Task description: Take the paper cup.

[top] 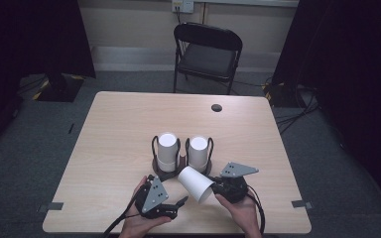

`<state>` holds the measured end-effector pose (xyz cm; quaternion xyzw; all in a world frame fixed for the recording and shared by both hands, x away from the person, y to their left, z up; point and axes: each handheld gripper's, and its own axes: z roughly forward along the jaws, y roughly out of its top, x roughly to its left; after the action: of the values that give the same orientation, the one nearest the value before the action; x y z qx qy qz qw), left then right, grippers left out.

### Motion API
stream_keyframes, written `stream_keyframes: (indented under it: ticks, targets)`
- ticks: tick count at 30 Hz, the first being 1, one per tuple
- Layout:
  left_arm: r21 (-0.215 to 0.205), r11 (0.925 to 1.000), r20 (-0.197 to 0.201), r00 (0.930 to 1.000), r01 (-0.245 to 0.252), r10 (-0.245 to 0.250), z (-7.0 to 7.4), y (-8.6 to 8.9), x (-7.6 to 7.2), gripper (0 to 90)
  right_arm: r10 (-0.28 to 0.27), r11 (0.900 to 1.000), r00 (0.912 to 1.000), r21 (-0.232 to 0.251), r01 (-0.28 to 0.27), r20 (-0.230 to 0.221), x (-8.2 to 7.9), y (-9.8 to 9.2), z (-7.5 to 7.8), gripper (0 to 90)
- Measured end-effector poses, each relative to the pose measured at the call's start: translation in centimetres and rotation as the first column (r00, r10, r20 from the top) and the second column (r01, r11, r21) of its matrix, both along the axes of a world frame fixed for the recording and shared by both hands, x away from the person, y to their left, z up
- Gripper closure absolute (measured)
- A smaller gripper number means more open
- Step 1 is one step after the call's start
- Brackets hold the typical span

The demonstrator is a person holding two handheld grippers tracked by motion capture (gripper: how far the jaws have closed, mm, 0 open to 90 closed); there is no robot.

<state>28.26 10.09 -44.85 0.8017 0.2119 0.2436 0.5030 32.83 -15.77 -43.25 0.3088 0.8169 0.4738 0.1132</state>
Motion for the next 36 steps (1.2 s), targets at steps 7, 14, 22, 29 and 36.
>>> stream_keyframes:
  ticks: [7,14,22,29,36]
  targets:
    - [0.066,0.9978,0.023,0.9997,-0.005,0.004,-0.2,-0.9,-0.3,22.8,0.018,0.999,0.9988,-0.042,-0.019,-0.045,0.5,0.2,0.4,86.7]
    - [0.112,0.9936,0.051,0.9986,0.009,-0.015,-0.4,-1.3,-0.5,17.0,0.029,0.996,0.9963,-0.084,-0.036,-0.082,0.8,0.2,1.0,86.6]
    - [0.123,0.9921,0.078,0.9963,0.026,-0.035,-0.5,-1.4,-0.3,15.7,0.05,0.988,0.991,-0.139,-0.067,-0.124,1.3,0.7,1.6,86.6]
    - [0.163,0.986,0.111,0.9924,0.034,-0.053,-0.5,-1.9,-0.4,15.2,0.07,0.983,0.9858,-0.158,-0.094,-0.153,1.5,1.2,1.7,86.5]
    - [0.169,0.9841,0.129,0.9888,0.053,-0.075,-0.2,-2.5,-0.4,11.1,0.076,0.976,0.9798,-0.189,-0.111,-0.185,1.8,1.8,2.0,86.4]
